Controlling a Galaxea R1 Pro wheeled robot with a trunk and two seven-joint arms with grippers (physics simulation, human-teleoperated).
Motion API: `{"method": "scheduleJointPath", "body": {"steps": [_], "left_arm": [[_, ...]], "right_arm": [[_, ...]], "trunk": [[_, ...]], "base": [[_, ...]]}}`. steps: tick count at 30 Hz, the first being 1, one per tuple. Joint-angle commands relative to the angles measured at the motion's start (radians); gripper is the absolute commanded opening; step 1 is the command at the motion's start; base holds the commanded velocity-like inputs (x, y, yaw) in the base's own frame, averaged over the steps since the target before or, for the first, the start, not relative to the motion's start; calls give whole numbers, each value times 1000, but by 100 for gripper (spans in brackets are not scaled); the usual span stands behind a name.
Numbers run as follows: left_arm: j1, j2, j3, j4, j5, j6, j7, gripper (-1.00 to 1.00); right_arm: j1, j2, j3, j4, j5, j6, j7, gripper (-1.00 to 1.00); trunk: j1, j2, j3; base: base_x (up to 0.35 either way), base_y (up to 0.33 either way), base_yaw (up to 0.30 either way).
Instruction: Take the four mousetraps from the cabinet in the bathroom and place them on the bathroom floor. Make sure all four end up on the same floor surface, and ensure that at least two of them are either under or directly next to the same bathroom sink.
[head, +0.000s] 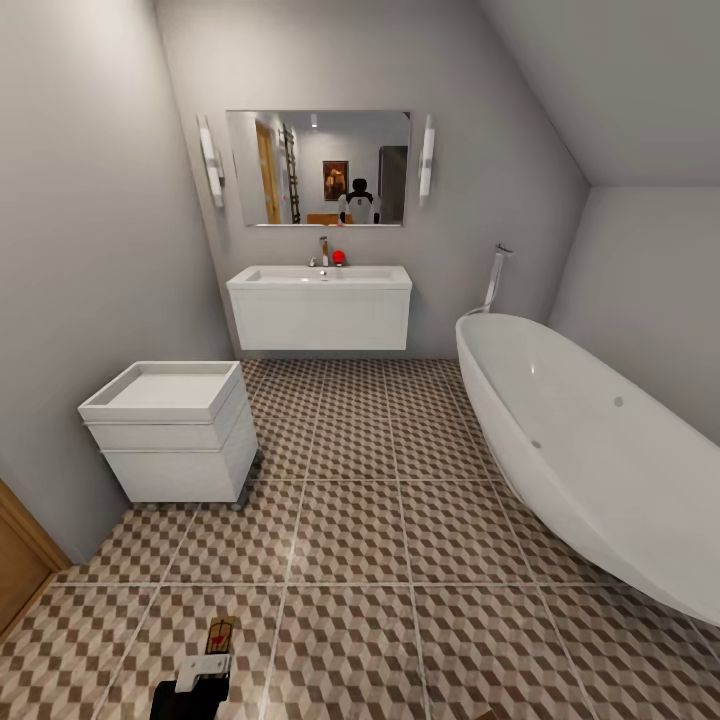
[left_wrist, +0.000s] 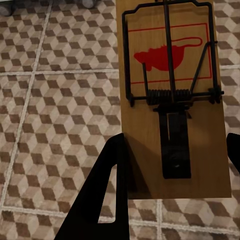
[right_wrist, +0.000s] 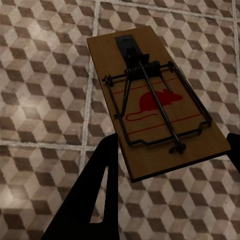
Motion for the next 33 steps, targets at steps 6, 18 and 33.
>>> {"method": "scheduleJointPath", "body": {"steps": [6, 18, 33], "left_arm": [[-1, -1, -5, 2, -6, -3, 8, -100], [-1, -1, -6, 2, -6, -3, 8, -100], [-1, -1, -5, 2, -6, -3, 8, -100]], "right_arm": [[-1, 0, 8, 1, 3, -1, -9, -100], [-1, 0, 8, 1, 3, -1, -9, -100], [-1, 0, 8, 1, 3, -1, -9, -100]], "trunk": [[0, 0, -1], [0, 0, -1], [0, 0, -1]], "base": [[0, 0, 0], [0, 0, 0], [0, 0, 0]]}}
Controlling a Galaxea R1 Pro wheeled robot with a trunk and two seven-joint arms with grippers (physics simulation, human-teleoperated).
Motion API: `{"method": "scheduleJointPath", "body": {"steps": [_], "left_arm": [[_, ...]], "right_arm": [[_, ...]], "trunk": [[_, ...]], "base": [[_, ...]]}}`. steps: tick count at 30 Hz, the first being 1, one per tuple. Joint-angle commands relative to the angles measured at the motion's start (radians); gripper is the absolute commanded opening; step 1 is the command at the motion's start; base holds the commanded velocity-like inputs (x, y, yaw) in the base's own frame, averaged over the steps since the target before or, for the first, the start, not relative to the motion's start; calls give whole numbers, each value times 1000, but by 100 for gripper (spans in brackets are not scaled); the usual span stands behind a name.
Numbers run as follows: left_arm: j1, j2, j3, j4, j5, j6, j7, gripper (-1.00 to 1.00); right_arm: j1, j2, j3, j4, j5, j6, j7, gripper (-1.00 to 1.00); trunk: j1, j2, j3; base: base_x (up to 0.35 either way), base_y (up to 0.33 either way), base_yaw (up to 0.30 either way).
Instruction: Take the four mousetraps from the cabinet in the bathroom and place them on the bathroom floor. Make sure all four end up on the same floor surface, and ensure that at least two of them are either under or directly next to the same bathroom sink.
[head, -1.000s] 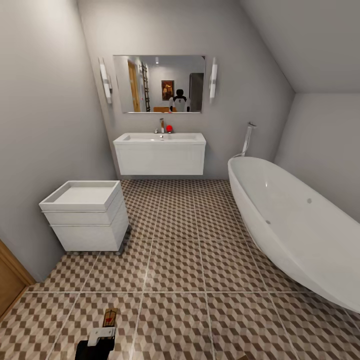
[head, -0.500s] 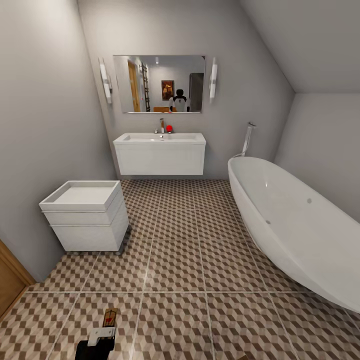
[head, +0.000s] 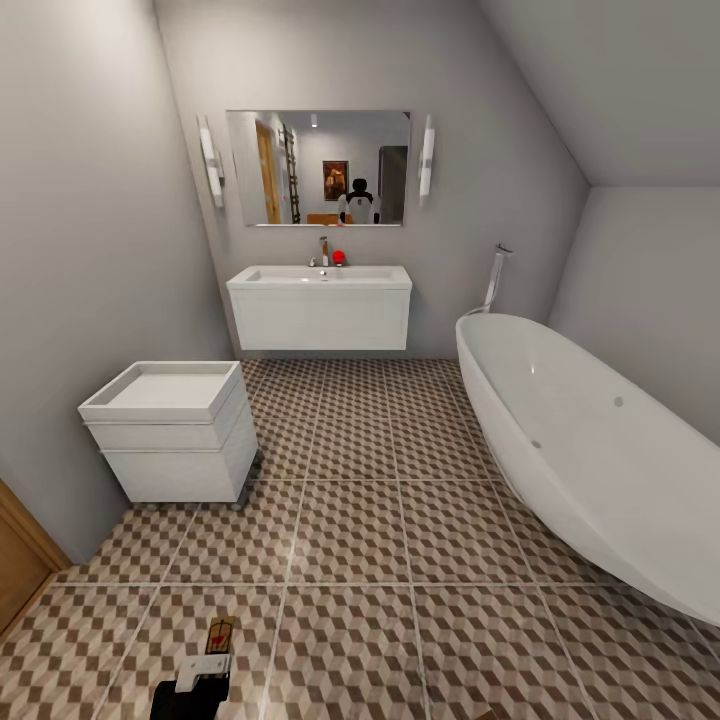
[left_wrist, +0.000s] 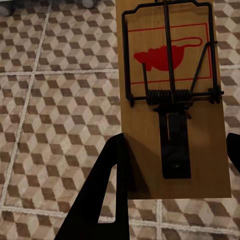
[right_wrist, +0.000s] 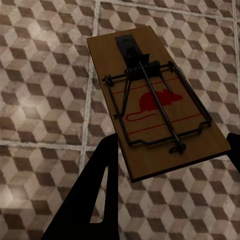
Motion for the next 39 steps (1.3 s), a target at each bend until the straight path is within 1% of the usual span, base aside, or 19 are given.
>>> {"method": "scheduleJointPath", "body": {"steps": [1, 39], "left_arm": [[-1, -1, -5, 2, -6, -3, 8, -100], [-1, -1, -5, 1, -6, -3, 8, -100]], "right_arm": [[-1, 0, 8, 1, 3, -1, -9, -100], [-1, 0, 8, 1, 3, -1, -9, -100]], "trunk": [[0, 0, -1], [0, 0, -1]], "base": [[0, 0, 0], [0, 0, 0]]}}
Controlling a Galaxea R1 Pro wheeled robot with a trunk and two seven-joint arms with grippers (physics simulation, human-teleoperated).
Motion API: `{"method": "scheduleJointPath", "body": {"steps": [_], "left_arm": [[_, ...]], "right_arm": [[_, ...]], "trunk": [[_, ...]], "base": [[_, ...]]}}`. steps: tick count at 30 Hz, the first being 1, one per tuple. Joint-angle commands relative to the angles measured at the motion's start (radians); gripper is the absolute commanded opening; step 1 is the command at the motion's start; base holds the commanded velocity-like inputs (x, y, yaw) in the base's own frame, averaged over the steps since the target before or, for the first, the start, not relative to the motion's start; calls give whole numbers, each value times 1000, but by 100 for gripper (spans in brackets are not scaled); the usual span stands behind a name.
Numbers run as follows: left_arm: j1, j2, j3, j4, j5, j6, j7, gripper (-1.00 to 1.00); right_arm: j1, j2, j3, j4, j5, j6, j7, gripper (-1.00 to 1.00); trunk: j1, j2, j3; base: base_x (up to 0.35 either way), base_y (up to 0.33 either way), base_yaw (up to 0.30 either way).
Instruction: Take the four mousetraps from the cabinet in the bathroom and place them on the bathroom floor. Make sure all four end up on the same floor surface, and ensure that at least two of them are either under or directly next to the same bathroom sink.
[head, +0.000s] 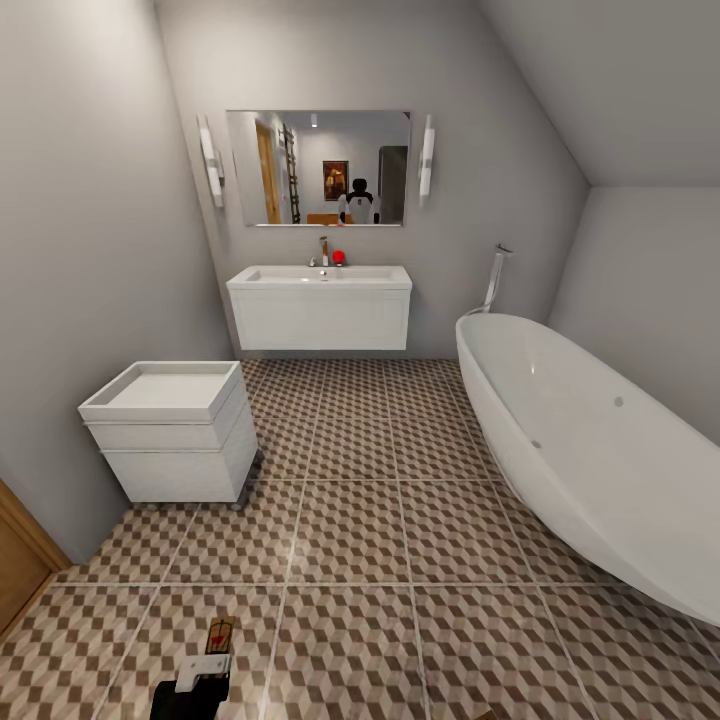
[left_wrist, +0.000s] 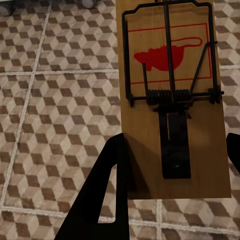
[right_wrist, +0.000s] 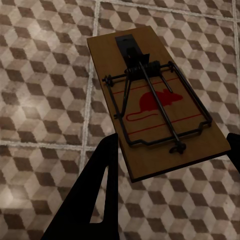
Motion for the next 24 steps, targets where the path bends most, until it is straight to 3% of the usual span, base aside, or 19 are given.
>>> {"method": "scheduleJointPath", "body": {"steps": [1, 24], "left_arm": [[-1, -1, -5, 2, -6, -3, 8, -100], [-1, -1, -5, 2, -6, -3, 8, -100]], "right_arm": [[-1, 0, 8, 1, 2, -1, -9, -100], [-1, 0, 8, 1, 2, -1, -10, -100]], "trunk": [[0, 0, -1], [0, 0, -1]], "base": [[0, 0, 0], [0, 0, 0]]}}
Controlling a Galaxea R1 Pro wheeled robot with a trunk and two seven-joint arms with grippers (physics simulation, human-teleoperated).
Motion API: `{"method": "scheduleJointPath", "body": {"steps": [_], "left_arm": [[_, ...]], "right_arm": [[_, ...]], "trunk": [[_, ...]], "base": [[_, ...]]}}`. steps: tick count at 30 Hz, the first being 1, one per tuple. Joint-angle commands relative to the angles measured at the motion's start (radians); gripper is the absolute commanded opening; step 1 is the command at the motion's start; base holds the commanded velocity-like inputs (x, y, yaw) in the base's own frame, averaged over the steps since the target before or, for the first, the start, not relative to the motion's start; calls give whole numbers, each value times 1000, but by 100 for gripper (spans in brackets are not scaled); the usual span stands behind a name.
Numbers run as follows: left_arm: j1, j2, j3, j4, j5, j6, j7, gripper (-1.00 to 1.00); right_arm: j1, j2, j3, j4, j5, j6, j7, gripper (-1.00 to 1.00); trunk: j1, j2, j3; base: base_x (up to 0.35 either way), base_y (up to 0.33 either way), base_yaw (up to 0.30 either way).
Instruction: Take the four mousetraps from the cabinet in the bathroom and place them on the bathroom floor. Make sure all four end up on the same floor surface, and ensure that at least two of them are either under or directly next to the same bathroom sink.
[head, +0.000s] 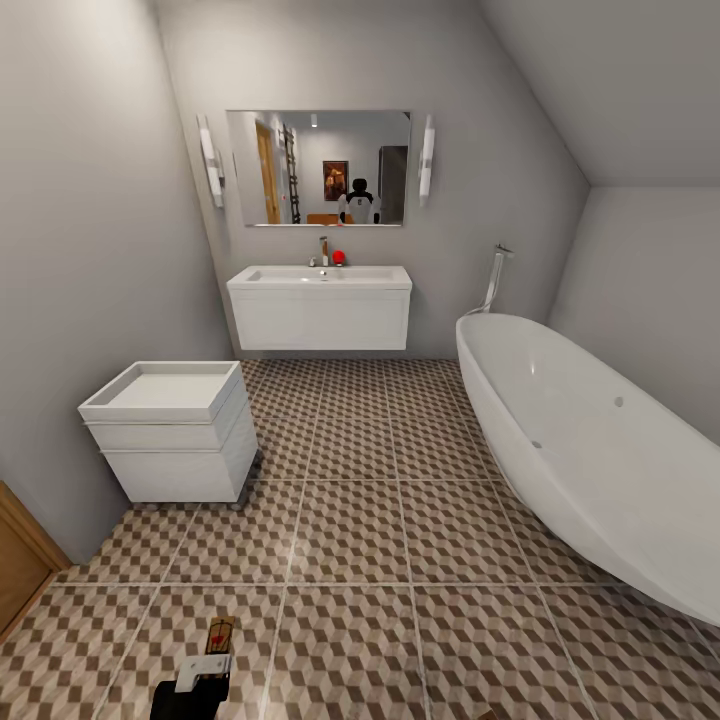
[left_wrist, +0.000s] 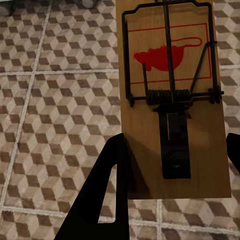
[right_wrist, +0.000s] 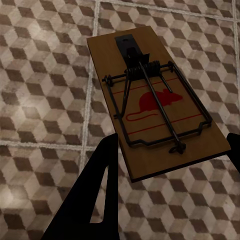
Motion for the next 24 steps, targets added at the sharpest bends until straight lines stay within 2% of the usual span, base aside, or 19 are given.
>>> {"method": "scheduleJointPath", "body": {"steps": [1, 24], "left_arm": [[-1, -1, -5, 2, -6, -3, 8, -100], [-1, -1, -6, 1, -5, -3, 8, -100]], "right_arm": [[-1, 0, 8, 1, 3, -1, -9, -100], [-1, 0, 8, 1, 3, -1, -9, -100]], "trunk": [[0, 0, -1], [0, 0, -1]], "base": [[0, 0, 0], [0, 0, 0]]}}
